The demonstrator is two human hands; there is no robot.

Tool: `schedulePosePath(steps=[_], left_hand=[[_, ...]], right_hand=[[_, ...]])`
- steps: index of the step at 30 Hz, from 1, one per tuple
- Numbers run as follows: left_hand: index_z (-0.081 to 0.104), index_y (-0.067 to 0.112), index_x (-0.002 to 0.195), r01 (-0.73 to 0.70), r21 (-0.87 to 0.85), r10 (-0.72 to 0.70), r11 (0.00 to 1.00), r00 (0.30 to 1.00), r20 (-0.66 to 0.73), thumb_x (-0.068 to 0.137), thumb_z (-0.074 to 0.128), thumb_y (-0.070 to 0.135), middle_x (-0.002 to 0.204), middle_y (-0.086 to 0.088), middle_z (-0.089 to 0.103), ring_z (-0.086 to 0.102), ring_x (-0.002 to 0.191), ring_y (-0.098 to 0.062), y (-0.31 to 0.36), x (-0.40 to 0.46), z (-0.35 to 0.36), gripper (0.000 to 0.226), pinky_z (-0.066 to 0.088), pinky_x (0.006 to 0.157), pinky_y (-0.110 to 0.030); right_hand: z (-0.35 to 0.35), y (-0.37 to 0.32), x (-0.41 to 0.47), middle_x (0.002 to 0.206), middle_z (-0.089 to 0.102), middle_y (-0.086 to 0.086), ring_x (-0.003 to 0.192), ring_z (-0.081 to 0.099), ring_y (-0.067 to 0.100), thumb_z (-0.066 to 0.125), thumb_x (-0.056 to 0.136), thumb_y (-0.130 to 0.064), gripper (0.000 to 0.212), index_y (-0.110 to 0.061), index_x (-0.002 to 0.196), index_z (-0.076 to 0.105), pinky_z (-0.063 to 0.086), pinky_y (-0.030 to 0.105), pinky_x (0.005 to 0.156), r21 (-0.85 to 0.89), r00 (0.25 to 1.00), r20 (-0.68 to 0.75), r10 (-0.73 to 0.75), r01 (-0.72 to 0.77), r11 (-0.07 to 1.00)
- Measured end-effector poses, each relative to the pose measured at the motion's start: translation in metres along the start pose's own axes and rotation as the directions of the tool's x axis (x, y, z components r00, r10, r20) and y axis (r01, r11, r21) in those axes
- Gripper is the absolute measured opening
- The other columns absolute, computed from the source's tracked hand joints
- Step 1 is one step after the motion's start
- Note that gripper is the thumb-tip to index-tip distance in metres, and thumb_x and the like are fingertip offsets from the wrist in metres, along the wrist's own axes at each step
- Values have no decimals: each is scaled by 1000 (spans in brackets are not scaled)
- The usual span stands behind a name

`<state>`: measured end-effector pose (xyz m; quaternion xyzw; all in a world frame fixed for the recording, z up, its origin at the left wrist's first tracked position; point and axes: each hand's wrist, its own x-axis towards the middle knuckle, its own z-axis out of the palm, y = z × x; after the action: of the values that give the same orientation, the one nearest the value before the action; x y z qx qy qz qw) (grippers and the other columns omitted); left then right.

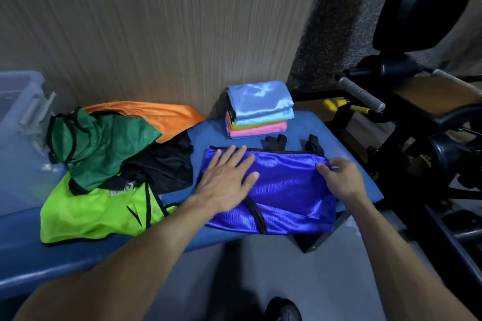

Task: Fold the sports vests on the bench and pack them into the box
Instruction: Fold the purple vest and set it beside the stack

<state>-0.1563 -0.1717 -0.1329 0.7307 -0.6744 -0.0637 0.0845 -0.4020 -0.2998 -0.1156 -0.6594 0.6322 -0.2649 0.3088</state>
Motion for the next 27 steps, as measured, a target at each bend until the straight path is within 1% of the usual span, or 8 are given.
schedulePosePath(steps=[5,8,11,14,17,20,23,27], left_hand=[[1,26,163,63,95,-72,993,994,84,107,15,53,170,2,-11,-13,156,-17,-32,-7,-7,64,-7,126,-44],[4,19,163,62,179,-69,982,997,31,106,14,53,170,-1,-10,-13,156,-23,-27,-10,-10,67,-9,125,-49],[-3,23,163,102,147,-120,984,986,115,103,16,61,169,-1,-17,-19,154,-32,-21,-9,-11,74,-12,124,-53],[-6,33,162,154,140,-182,978,960,215,95,26,75,168,-1,-22,-22,152,-41,-19,-5,-19,85,-17,121,-56],[18,31,161,36,163,-42,986,999,33,95,38,66,171,-3,-1,-6,156,-37,-2,-2,-26,77,-9,124,-56],[32,26,158,-127,56,132,990,986,-99,102,37,56,168,1,21,14,155,-23,26,3,-21,64,3,127,-43],[12,34,162,-114,-22,115,993,991,71,96,27,75,171,4,-3,-7,157,-24,37,9,-3,80,-7,126,-48],[-11,44,159,-84,21,78,996,974,211,82,20,93,164,5,-30,-34,149,-29,32,16,11,96,-19,120,-57]], right_hand=[[4,-4,0,90,68,11,91,63,33,65,97,-33,22,-11,93,64,44,36,75,-103,1000,0,-4,4,995],[2,-5,0,91,67,10,97,64,34,65,96,-36,26,-11,93,64,43,35,75,-112,1000,16,15,-13,994],[-5,-8,-1,100,61,9,101,61,31,68,94,-41,34,-8,103,63,49,40,86,-8,995,71,66,-66,998],[-13,-8,-5,108,62,6,91,63,23,75,89,-43,41,-14,112,59,50,33,71,108,975,162,152,-171,979],[-15,-3,-7,101,74,6,85,72,25,82,83,-39,41,-13,109,64,55,35,64,216,949,249,196,-251,944],[-17,1,-10,96,78,11,89,75,29,84,81,-25,39,-6,111,68,60,49,86,388,927,338,160,-293,874],[-24,2,-17,106,77,13,100,74,33,82,81,-15,46,-12,124,66,55,55,98,459,895,432,112,-325,827],[-31,-3,-31,112,76,11,105,72,35,73,88,-8,40,-21,125,67,54,55,98,461,863,503,44,-311,831]])
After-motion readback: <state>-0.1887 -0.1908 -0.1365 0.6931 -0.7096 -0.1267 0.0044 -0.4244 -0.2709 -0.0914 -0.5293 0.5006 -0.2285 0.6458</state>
